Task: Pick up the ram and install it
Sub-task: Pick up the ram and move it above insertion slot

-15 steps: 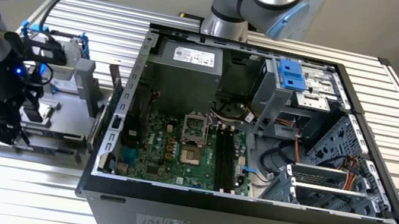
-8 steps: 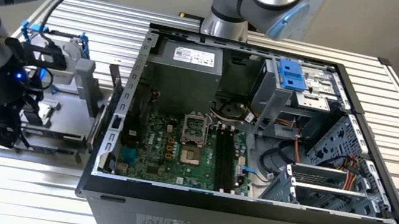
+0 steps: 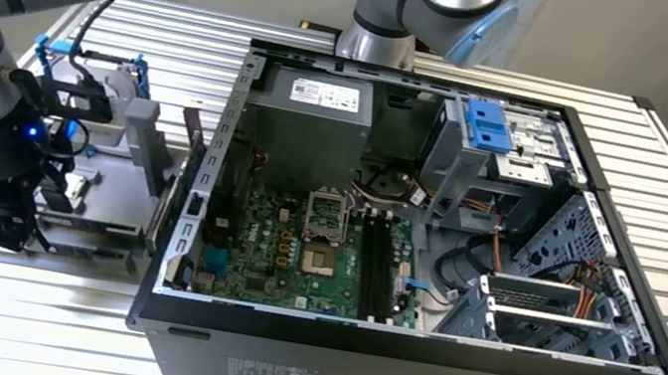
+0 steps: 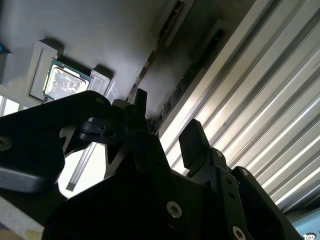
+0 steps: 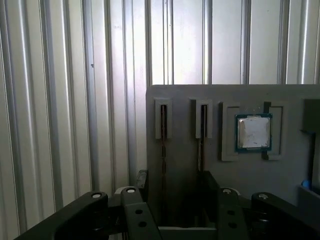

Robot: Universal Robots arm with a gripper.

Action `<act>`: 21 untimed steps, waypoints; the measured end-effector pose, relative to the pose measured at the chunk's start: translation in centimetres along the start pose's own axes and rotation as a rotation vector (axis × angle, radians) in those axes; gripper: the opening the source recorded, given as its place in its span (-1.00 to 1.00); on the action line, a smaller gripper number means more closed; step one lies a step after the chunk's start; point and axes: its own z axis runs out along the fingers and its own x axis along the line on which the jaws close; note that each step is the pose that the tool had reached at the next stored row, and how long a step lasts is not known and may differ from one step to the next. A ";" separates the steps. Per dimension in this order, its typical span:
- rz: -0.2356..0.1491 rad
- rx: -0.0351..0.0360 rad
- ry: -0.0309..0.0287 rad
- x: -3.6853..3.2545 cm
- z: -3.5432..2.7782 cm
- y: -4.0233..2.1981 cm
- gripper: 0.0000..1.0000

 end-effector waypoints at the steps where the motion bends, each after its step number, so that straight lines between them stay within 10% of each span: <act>1: 0.000 0.0002 -0.0001 0.00 0.01 0.00 1.00; 21: -0.007 -0.0006 -0.0001 0.23 1.28 0.00 1.00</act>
